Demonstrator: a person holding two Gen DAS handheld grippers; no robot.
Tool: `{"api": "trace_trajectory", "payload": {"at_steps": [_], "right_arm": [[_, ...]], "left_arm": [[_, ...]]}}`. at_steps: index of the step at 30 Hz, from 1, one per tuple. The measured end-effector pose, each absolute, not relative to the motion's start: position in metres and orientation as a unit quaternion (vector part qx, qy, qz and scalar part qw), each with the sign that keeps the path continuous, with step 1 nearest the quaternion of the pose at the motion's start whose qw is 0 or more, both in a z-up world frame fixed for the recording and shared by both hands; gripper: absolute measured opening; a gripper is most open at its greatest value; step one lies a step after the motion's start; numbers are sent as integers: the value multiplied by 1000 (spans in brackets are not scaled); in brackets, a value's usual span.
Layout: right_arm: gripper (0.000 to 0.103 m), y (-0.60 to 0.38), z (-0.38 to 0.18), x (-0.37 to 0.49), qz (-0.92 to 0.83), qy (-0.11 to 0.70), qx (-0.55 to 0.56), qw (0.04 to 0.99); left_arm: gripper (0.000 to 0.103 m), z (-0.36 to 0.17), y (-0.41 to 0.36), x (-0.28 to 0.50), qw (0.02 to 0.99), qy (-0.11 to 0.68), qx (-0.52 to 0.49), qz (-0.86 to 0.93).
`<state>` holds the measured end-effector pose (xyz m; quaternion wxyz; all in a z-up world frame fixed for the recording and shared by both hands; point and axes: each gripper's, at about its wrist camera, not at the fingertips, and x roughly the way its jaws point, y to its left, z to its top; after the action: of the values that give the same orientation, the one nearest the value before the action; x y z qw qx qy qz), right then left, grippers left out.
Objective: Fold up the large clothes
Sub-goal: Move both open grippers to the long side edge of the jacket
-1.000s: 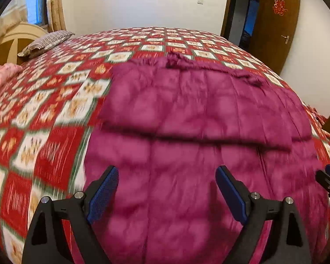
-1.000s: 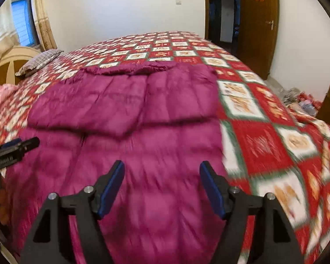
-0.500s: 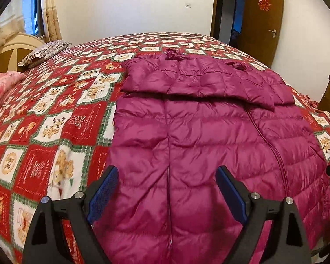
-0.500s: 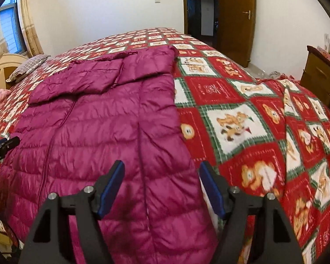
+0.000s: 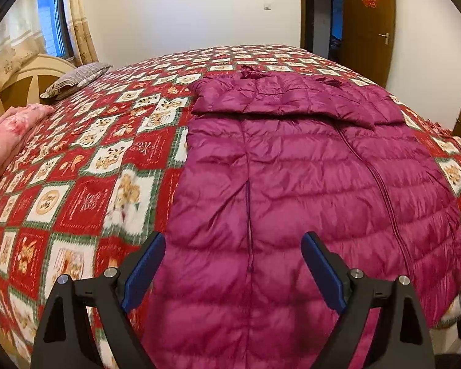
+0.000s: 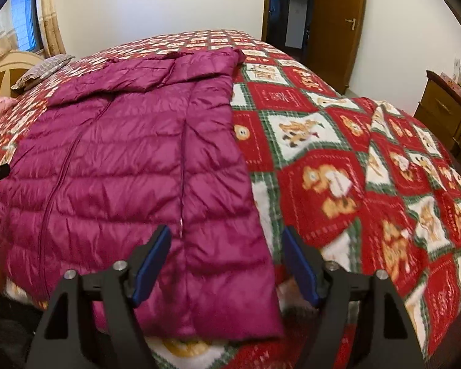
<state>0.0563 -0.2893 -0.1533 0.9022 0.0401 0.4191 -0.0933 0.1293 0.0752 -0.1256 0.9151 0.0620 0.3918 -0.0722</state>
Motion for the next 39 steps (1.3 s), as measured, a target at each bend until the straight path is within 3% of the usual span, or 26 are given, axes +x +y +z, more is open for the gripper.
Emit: {"api": "trace_trajectory", "payload": {"at_steps": [12,21,33,39], "right_arm": [[80,-296,-146,38,-77,417,65,903],[80,-297,-156,35,-60,437,71,895],[80,-297,-161,35,-38,450,87,888],[83,-284,-172,41,-58,470,29,880]], "left_arm": [[90,-139,144,75,884,416,-37,-212],[90,-164,167,72,864,454,-93,-197],[89,-164,155,67,846,457,-103,-256],[88,-170,155,72,841,461,-116,-258]]}}
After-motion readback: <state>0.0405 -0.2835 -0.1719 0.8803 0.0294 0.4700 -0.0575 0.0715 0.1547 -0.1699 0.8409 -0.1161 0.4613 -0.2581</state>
